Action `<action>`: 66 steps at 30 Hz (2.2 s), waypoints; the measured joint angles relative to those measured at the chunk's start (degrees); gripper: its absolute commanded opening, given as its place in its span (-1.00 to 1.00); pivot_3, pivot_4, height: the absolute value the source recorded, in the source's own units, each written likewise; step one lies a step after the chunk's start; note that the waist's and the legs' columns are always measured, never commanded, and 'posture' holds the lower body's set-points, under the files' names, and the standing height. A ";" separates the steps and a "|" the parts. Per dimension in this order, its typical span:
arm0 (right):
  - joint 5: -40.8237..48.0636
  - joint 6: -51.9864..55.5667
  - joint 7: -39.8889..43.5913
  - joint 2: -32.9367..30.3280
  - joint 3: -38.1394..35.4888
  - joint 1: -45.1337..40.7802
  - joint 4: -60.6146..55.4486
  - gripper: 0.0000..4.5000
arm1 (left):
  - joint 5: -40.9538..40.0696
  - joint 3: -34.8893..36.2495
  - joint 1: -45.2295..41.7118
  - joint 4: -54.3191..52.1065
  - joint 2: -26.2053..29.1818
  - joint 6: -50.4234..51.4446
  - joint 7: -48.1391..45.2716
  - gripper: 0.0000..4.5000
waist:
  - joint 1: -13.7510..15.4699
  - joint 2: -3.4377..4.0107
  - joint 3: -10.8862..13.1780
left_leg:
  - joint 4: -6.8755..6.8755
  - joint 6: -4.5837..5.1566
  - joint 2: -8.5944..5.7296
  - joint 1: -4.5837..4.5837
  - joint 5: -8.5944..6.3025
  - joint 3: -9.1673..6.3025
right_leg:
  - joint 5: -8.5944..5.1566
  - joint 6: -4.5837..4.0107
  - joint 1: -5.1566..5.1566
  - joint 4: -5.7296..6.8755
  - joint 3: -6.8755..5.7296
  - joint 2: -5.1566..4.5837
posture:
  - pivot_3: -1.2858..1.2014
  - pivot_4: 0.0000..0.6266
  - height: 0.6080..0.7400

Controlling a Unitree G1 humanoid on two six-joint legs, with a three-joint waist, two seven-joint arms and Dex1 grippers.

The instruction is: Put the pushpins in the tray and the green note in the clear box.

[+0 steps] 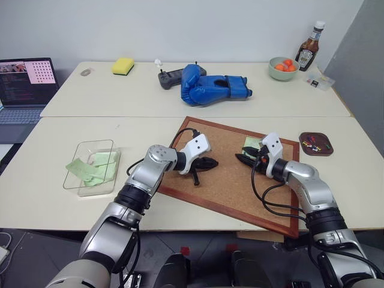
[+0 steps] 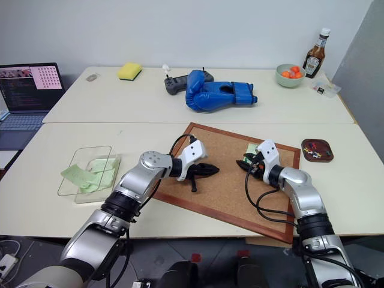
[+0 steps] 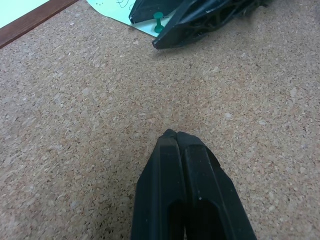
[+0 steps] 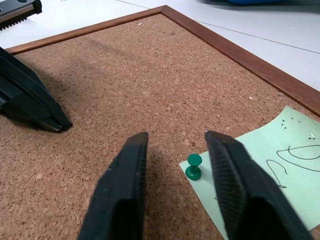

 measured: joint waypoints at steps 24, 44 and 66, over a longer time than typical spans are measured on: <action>2.45 4.06 -0.45 -3.20 -2.68 -1.35 -13.79 -0.99 | 0.05 -0.08 0.06 0.63 -0.37 -0.60 0.00 -0.91 | 0.06 0.01 0.00 | 0.01 0.00 -0.02 -0.05 0.00 -0.02 | 0.00 0.00 -0.01 -0.01 -0.02 -0.01 | 0.03 -0.52 1.00; -10.83 -33.61 10.83 -12.87 6.82 0.28 -11.72 -1.00 | -36.14 29.92 -3.69 -4.43 -5.13 46.52 6.20 0.68 | -0.17 -0.28 0.19 | 0.02 -0.47 0.05 -0.33 0.27 -0.01 | 0.00 0.00 -0.37 0.04 -0.02 0.01 | 0.03 -0.52 1.00; -11.35 -34.48 11.26 -10.46 9.45 1.04 -19.39 -1.00 | -36.86 23.97 -4.63 -2.64 -8.93 45.81 6.84 -0.06 | -0.05 -0.30 0.21 | 0.00 -0.64 0.03 -0.31 0.36 -0.01 | 0.00 0.00 -0.36 0.03 0.00 0.00 | 0.03 -0.52 1.00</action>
